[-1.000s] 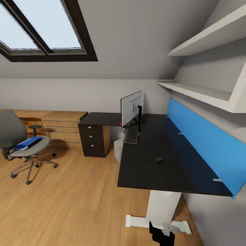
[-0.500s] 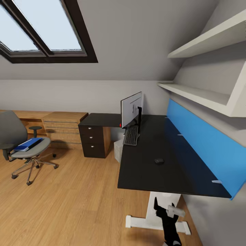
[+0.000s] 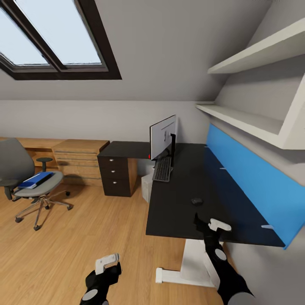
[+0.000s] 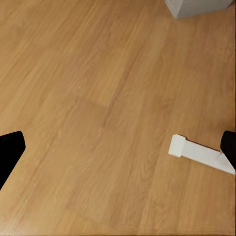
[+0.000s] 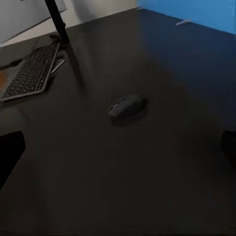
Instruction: In the bedroom, organize the workspace by keeping the computer under the desk, ensuring the monitor is on the desk, placing the keyboard on the desk next to the monitor, placing the mouse on the desk next to the keyboard, moving the folder from the swivel chair onto the desk next to the mouse, stacking the notebook on top of the folder with the pen on top of the notebook, and positioning the swivel chair next to the desk.
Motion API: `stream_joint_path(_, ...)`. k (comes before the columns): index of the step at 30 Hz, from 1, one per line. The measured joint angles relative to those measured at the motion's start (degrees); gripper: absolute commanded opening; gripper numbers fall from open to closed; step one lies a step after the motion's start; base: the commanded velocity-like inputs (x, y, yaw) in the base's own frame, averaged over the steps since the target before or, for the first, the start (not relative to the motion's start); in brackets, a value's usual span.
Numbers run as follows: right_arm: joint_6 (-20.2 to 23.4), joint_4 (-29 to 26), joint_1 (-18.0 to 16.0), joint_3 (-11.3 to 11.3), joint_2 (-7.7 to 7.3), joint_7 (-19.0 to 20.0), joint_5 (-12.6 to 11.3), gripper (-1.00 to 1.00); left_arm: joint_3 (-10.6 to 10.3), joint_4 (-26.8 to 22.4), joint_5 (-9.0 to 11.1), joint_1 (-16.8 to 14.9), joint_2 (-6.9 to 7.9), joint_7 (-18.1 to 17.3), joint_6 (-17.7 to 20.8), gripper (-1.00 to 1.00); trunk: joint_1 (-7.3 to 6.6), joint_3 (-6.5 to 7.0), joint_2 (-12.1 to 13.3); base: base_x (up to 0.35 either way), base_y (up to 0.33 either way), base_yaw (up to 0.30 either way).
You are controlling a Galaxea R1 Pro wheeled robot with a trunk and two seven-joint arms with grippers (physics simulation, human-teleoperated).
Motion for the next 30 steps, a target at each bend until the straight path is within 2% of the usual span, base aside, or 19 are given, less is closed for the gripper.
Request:
stream_joint_path(1, 2.02, -0.81, -0.03, 0.01, -0.03, 0.01, 0.06, 1.00, 0.00, -0.10, -0.01, -0.37, -0.36, -0.01, 0.48, 1.00, -0.22, 0.18, 0.40, 0.000, 0.000, 0.000)
stream_joint_path(2, 8.32, -2.41, -0.25, 0.02, -0.23, 0.08, 0.22, 1.00, -0.01, -0.68, -0.02, -1.16, -1.22, -0.06, 1.41, 1.00, -0.44, 0.36, 0.80, 0.000, 0.000, 0.000)
stream_joint_path(5, 17.09, -3.22, -1.69, 0.08, -1.36, 0.15, 0.61, 1.00, -0.02, -2.64, -0.04, -1.77, -1.90, -0.12, 2.19, 1.00, -1.10, 0.90, 2.01, 0.000, 0.000, 0.000)
stream_joint_path(8, 20.14, -1.71, -2.65, 0.90, -2.51, 0.12, 2.34, 1.00, -0.07, -2.81, -0.02, -1.93, -2.04, -0.15, 2.30, 1.00, -1.11, 0.91, 2.03, 0.000, 0.000, 0.000)
stream_joint_path(9, 21.16, 1.07, -2.95, 2.34, -3.02, 0.10, 5.67, 1.00, -0.12, -1.62, -0.08, -1.98, -1.96, -0.17, 2.14, 1.00, -1.10, 0.90, 2.03, 0.000, 0.000, 0.000)
stream_joint_path(10, 21.22, 3.81, -3.12, 3.50, -3.35, 0.04, 9.57, 1.00, -0.14, -0.45, -0.13, -2.01, -1.73, -0.19, 2.05, 1.00, -1.10, 0.90, 2.03, 0.000, 0.000, 0.000)
stream_joint_path(12, 20.60, 5.33, -3.22, 4.11, -3.62, 0.15, 13.00, 1.00, -0.15, 0.12, -0.18, -2.03, -1.40, -0.20, 1.98, 1.00, -1.11, 0.90, 2.03, 0.009, 0.000, 0.000)
stream_joint_path(13, 20.08, 5.86, -3.25, 4.32, -3.80, 0.25, 14.39, 1.00, -0.16, 0.26, -0.22, -2.03, -1.24, -0.17, 1.93, 1.00, -1.11, 0.90, 2.02, 0.046, 0.000, 0.000)
stream_joint_path(15, 19.52, 6.35, -3.27, 4.56, -4.03, 0.34, 15.63, 1.00, -0.16, 0.37, -0.25, -2.04, -1.10, -0.11, 1.88, 1.00, -1.12, 0.90, 2.02, 0.158, 0.000, 0.000)
stream_joint_path(20, 19.09, 6.81, -3.29, 4.70, -4.70, 0.61, 16.71, 1.00, -0.17, 0.32, -0.33, -2.04, -0.93, -0.02, 1.72, 1.00, -1.13, 0.90, 2.02, 0.260, 0.000, 0.000)
stream_joint_path(24, 19.07, 7.05, -3.30, 4.68, -5.98, 1.97, 16.68, 1.00, -0.17, -0.01, -0.45, -2.04, -0.88, 0.04, 1.70, 1.00, -1.14, 0.90, 2.02, 0.308, 0.000, 0.000)
stream_joint_path(25, 19.13, 7.31, -3.31, 4.54, -6.71, 5.04, 16.65, 1.00, -0.16, 0.01, -0.63, -2.04, -0.87, 0.05, 1.71, 1.00, -1.14, 0.90, 2.02, 0.319, 0.000, 0.000)
stream_joint_path(26, 19.15, 7.39, -3.31, 4.49, -6.94, 6.35, 16.66, 1.00, -0.16, 0.03, -0.65, -2.04, -0.87, 0.05, 1.70, 1.00, -1.14, 0.90, 2.02, 0.319, 0.000, 0.000)
stream_joint_path(30, 19.11, 7.50, -3.32, 4.44, -7.44, 8.28, 16.64, 1.00, -0.17, 0.11, -0.70, -2.04, -0.87, 0.05, 1.73, 1.00, -1.14, 0.90, 2.02, 0.320, 0.000, 0.000)
